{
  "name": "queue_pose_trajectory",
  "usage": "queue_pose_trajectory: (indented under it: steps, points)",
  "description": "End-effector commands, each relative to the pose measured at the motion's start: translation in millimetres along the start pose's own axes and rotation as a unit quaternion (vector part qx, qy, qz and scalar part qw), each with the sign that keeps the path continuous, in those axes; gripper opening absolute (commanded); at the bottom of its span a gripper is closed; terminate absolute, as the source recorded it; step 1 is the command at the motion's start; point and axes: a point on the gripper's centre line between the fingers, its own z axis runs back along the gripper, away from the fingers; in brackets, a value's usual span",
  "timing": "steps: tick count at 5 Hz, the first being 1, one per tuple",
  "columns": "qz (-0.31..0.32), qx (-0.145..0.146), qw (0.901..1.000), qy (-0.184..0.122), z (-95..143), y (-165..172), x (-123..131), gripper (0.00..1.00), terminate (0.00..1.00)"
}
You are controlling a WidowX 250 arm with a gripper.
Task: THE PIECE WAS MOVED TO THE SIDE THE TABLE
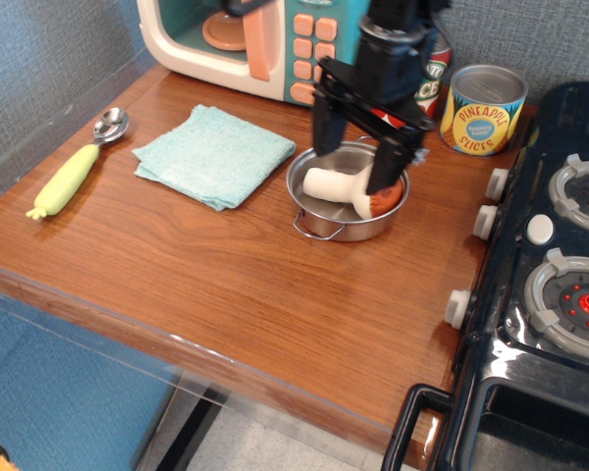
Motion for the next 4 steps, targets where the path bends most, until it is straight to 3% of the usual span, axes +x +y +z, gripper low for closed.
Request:
queue_pose_trajectory:
  steps: [1, 2, 3, 4]
  points:
    - [0.060, 0.033, 0.9952, -0.070, 17.8, 87.9, -26.9, 1.00, 0.00]
    - [0.094, 0.040, 0.9927, -0.064, -3.8, 114.8, -28.9, 1.00, 0.00]
    - [0.114, 0.060, 0.9884, -0.081, -22.0, 130.8, -26.6, 1.00, 0.00]
    - [0.145, 0.062, 0.9854, -0.065, -45.4, 141.1, -25.2, 1.00, 0.00]
